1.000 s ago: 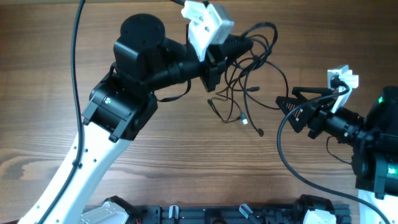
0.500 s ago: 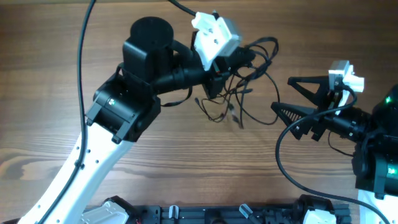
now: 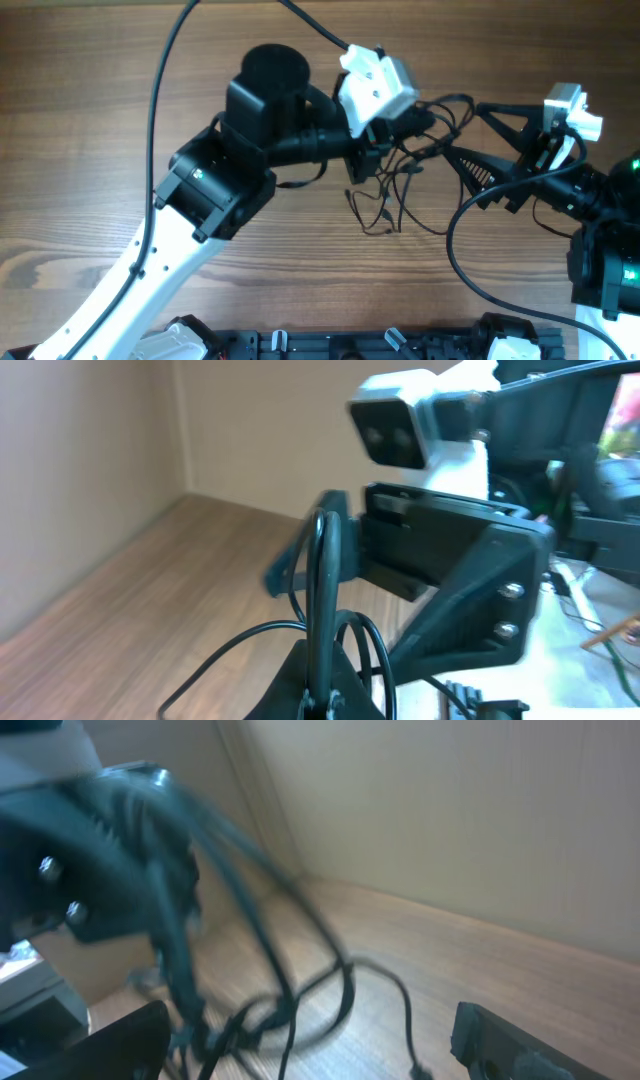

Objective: Untangle cables

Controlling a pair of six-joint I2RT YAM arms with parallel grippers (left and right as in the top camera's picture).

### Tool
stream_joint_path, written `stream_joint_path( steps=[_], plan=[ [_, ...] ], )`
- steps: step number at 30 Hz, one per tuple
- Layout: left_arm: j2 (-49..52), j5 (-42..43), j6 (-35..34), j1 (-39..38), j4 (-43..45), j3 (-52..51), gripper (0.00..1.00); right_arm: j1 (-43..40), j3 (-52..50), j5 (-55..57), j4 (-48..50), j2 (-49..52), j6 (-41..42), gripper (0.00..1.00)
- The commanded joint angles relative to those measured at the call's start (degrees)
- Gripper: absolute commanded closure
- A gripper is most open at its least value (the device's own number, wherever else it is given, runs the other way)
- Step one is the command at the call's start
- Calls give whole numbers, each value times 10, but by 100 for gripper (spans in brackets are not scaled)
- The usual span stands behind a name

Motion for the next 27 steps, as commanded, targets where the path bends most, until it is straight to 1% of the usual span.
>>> stream_joint_path(
  steps=[1,3,5,6,7,8,9,10,11,13,14,16,17,18,19,24,27],
  plan=[
    [3,13,11,-32,2,9,96,1,1,8,10,-6,21,10],
    [3,13,37,-46,-1,9,96,1,1,-1,10,-6,16,20],
    [4,13,37,-52,-1,9,96,1,1,-9,13,-6,16,30],
    [4,12,37,-51,-1,9,96,1,1,-9,12,-6,16,40],
    [6,9,37,-51,-3,9,96,1,1,-9,12,-6,16,60],
    [7,6,37,-51,-4,9,96,1,1,-9,12,-6,16,75],
    [9,0,37,-51,-5,9,96,1,1,-9,12,-6,17,92],
    [11,-1,37,-51,-7,9,95,1,1,-9,12,-6,18,96],
    [14,-2,37,-51,-7,9,81,1,1,-9,12,-6,18,96],
    [18,-11,37,-51,-8,9,56,1,1,-8,10,-6,18,96],
    [18,-11,37,-51,-8,9,41,1,1,-8,9,-6,18,96],
    [18,-11,37,-51,-8,9,22,1,1,-3,2,-6,18,96],
    [18,-11,37,-51,-8,9,11,1,1,-2,0,-6,18,96],
    [18,-11,37,-51,-11,9,3,1,1,-2,1,-6,20,96],
    [18,-11,37,-51,-14,9,0,1,1,-2,1,-6,21,96],
    [18,-8,34,-51,-44,9,0,1,1,30,1,-6,39,96],
    [18,-8,34,-51,-65,9,0,1,1,59,1,-6,65,96]
  ],
)
